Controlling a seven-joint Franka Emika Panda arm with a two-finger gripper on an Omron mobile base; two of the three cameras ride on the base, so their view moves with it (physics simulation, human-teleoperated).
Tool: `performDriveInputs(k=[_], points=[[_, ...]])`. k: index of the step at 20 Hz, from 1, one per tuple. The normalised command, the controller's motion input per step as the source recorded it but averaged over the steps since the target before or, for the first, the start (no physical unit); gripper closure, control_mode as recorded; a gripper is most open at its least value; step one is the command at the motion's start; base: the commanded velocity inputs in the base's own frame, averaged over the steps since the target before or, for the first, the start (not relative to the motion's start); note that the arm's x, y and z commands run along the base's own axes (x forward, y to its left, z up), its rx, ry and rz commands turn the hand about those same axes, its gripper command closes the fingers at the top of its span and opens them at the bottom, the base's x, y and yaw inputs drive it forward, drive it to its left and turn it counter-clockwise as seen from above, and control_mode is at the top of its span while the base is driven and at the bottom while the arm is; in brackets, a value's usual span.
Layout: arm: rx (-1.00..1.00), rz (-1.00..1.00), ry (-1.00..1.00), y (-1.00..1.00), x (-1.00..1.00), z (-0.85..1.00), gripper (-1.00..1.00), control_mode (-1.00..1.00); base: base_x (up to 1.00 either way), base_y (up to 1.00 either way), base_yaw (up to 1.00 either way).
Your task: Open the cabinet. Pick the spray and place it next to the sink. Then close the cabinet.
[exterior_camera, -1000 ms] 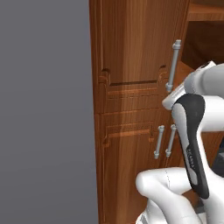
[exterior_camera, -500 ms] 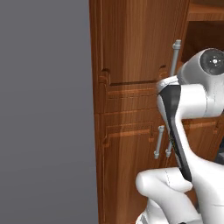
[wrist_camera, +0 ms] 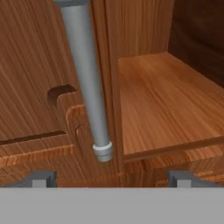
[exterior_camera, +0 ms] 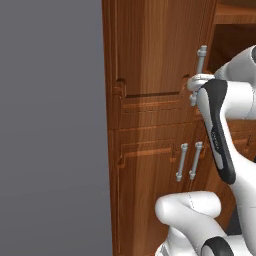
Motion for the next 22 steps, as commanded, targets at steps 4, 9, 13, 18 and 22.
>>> performDriveInputs(k=[4, 9, 13, 18, 22], points=[[0.19, 0.00, -0.07, 0.04, 0.39, -0.20, -1.00, -1.00, 0.00, 0.00, 0.00], [0.08, 0.03, -0.09, 0.22, 0.28, -0.23, -1.00, -1.00, 0.00, 0.00, 0.00], [0.03, 0.02, -0.05, 0.05, 0.26, -0.20, -1.00, -1.00, 0.00, 0.00, 0.00], [0.01, 0.02, -0.02, 0.00, 0.36, -0.14, -1.00, -1.00, 0.00, 0.00, 0.00], [0.00, 0.00, 0.00, 0.00, 0.42, -0.11, -1.00, -1.00, 0.00, 0.00, 0.00]])
